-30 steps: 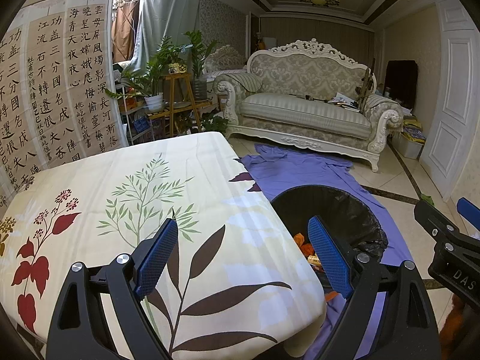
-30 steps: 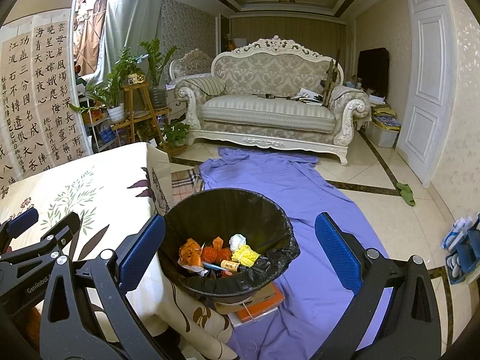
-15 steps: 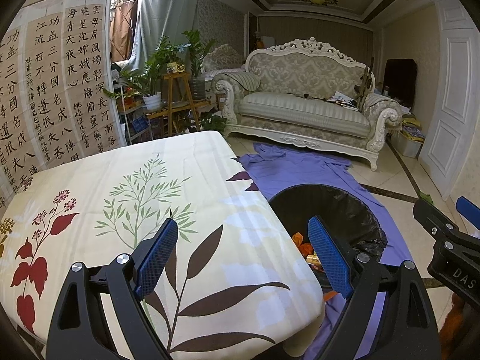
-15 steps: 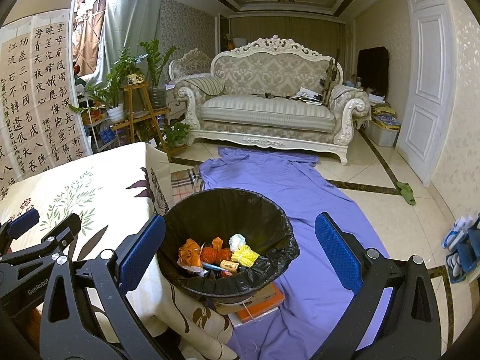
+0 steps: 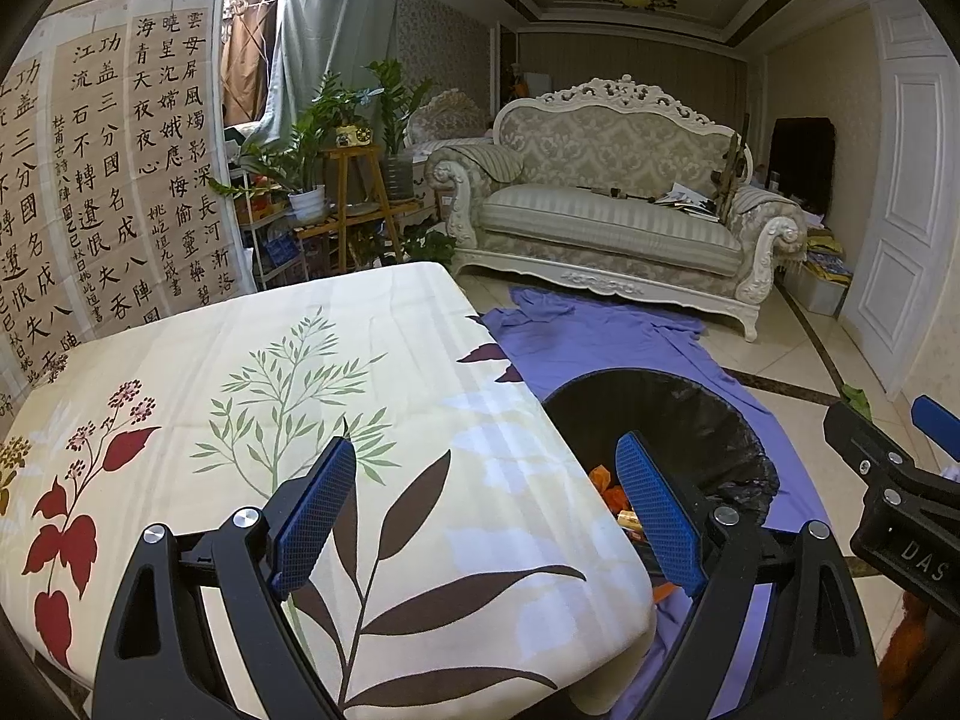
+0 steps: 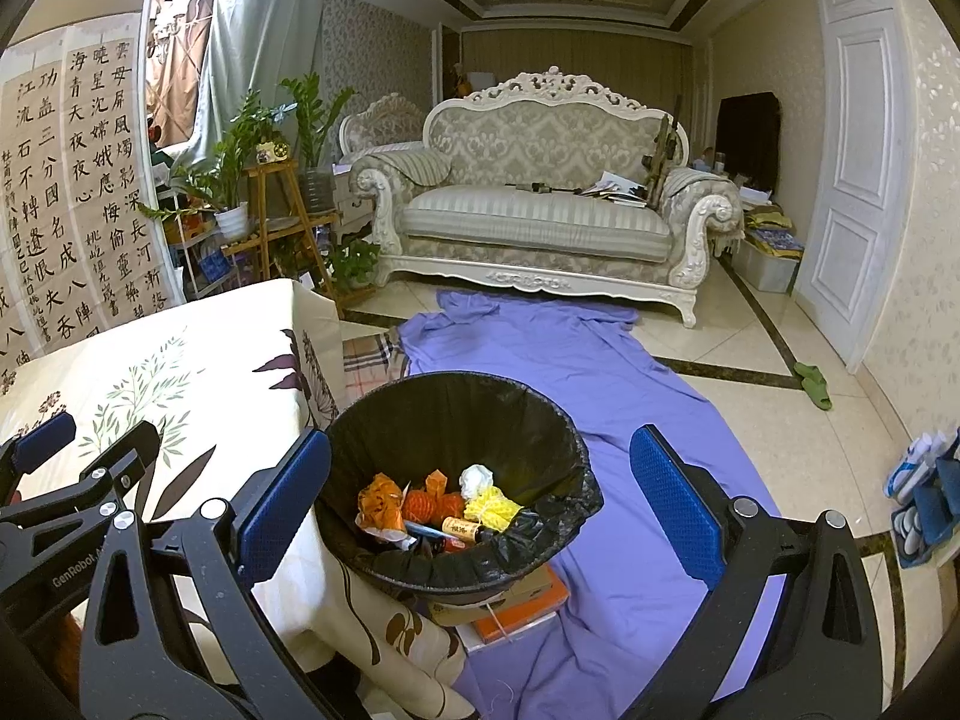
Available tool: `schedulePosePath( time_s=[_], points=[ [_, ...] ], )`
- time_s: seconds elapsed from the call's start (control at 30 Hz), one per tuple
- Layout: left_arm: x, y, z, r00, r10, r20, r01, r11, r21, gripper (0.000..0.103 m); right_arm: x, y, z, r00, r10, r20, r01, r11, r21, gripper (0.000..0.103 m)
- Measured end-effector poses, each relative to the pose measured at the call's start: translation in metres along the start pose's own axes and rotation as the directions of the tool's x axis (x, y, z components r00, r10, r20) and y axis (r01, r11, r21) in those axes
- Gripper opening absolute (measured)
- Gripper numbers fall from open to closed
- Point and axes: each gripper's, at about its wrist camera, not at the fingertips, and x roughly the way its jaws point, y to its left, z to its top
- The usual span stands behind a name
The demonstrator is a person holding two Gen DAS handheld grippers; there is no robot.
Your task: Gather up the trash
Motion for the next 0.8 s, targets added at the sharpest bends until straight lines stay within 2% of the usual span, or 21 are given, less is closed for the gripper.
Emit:
schedulePosePath(
  time_s=[0.37,0.53,0.73,0.8],
  points=[
    [-0.001,0.006,0.001,1.0,0.016,0.016,-0.016,1.0,-0.001,0.086,0.005,0.008,-0.005,1.0,0.01,-0.005,-0.01,1.0,-0.008,0.098],
    [0.001,0.011,0.001,1.0,-0.013,0.007,0.013,1.0,-0.027,0.086,0.006,0.012,-0.006,1.0,0.018,-0.009,-0.018,1.0,-0.013,0.098],
    [0.004,0.02,0.001,1.0,0.017,0.014,-0.016,1.0,-0.021,0.086,0.009,0.02,-0.004,0.999,0.036,-0.02,-0.037,0.999,-0.029,0.098],
    [0.007,0.028,0.002,0.999,0.047,0.005,-0.046,0.998,-0.031,0.086,0.012,0.026,-0.002,0.998,0.05,-0.026,-0.051,0.998,-0.04,0.098]
  ],
)
